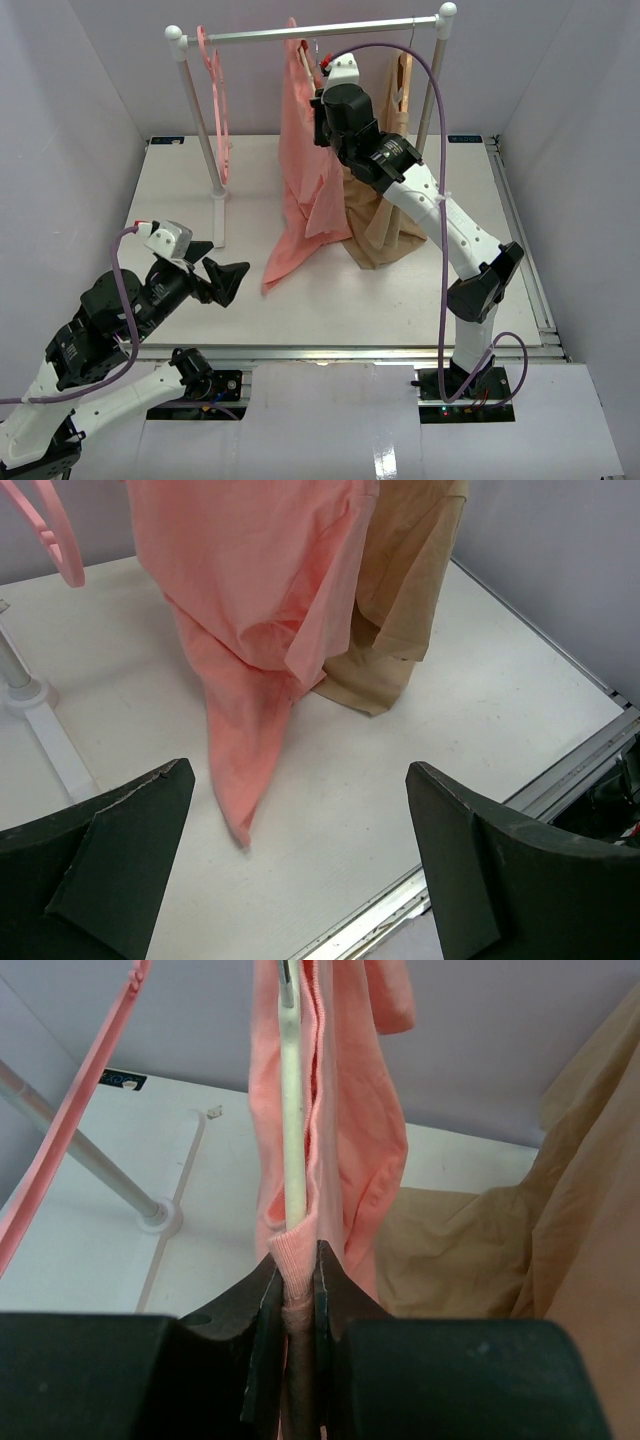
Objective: Place the t-shirt on the hanger
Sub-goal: Place the hanger at the clothesline.
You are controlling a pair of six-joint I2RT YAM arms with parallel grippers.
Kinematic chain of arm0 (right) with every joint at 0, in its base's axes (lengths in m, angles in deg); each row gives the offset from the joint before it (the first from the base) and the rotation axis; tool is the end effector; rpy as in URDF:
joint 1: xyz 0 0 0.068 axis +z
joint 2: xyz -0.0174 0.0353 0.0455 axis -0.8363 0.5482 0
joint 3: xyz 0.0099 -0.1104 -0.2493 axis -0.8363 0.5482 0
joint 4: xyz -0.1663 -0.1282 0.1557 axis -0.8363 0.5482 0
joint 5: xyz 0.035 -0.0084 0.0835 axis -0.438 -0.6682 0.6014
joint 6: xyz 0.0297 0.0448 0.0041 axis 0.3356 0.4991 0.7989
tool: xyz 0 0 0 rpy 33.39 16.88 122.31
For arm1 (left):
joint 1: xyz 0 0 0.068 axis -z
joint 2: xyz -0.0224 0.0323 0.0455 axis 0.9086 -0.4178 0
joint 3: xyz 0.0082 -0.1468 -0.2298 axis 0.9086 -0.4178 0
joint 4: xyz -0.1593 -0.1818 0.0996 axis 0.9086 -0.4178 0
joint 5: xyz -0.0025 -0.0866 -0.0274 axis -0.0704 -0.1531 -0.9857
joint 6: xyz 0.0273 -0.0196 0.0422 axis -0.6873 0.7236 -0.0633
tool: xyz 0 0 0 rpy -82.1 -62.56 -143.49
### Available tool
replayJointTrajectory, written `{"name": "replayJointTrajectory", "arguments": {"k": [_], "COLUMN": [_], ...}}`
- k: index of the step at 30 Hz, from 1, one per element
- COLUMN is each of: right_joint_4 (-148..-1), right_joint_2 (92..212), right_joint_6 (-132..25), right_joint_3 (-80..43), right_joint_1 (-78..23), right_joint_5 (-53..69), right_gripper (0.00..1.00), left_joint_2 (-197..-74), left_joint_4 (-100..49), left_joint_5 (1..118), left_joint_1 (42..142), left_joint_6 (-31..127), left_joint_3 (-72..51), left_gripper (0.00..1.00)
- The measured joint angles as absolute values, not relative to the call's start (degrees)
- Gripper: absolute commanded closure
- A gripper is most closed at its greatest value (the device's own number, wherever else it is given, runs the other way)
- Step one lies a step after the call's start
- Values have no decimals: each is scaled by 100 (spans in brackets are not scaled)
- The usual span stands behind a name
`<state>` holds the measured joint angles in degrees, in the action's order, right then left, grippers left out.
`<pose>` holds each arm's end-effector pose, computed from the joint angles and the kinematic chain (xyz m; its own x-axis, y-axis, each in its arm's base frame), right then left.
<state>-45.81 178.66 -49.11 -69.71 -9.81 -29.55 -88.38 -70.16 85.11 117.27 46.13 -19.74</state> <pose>0.2970 0.2918 0.4835 -0.1767 0.0636 -0.9822 -0.2678 0.9572 0.1101 0.0454 -0.0410 0.4111 -0.1828 -0.0332 -0.9826 0.5491 0.8256 -0.1301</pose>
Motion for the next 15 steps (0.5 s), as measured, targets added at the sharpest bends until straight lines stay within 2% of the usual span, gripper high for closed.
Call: {"name": "replayJointTrajectory", "arguments": {"k": [15], "right_joint_4": [-5420], "right_joint_2": [17950], "right_joint_6": [-5070], "right_joint_3": [-6900], "right_joint_1": [-1378], "right_joint_5": [-2680], "right_gripper": [92], "left_joint_2": [-8511], "left_joint_4": [-7241], "left_joint_5": [8400], "left_joint_1": [11727], "left_joint_6": [4614], "left_joint_3": [-1976], "left_gripper": [2]}}
